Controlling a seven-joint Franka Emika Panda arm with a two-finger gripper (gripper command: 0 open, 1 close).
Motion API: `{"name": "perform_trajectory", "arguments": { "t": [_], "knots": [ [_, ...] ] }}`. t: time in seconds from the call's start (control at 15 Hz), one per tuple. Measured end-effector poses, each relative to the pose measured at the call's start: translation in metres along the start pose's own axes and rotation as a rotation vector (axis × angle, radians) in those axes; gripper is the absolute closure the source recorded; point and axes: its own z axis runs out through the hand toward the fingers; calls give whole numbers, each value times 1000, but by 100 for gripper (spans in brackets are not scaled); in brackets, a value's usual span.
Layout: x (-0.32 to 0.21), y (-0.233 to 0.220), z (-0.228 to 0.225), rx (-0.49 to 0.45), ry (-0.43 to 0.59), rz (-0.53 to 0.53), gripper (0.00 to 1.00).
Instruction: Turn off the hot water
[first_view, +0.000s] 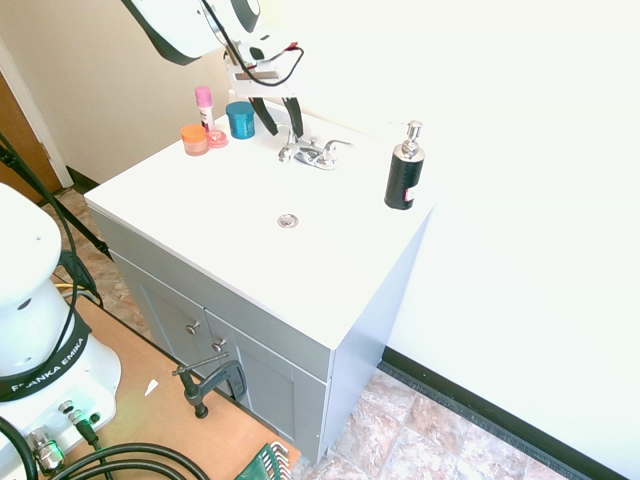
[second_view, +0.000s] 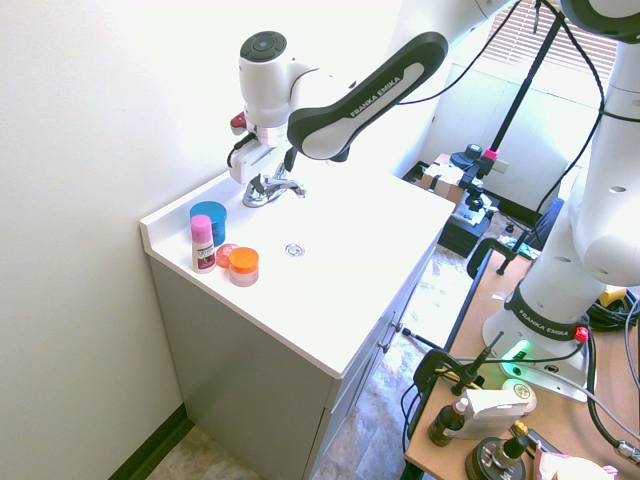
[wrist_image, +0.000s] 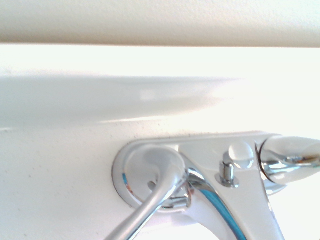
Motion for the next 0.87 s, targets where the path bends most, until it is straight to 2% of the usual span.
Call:
{"name": "perform_trajectory", "arguments": {
  "t": [0.27, 0.47, 0.67, 0.87],
  "knots": [
    [-4, -18, -1, 16, 15, 5, 0],
    [5, -13, -3, 6, 3, 24, 0],
    [23, 24, -13, -7, -67, 30, 0],
    [19, 72, -27, -11, -166, 70, 0]
  ]
}}
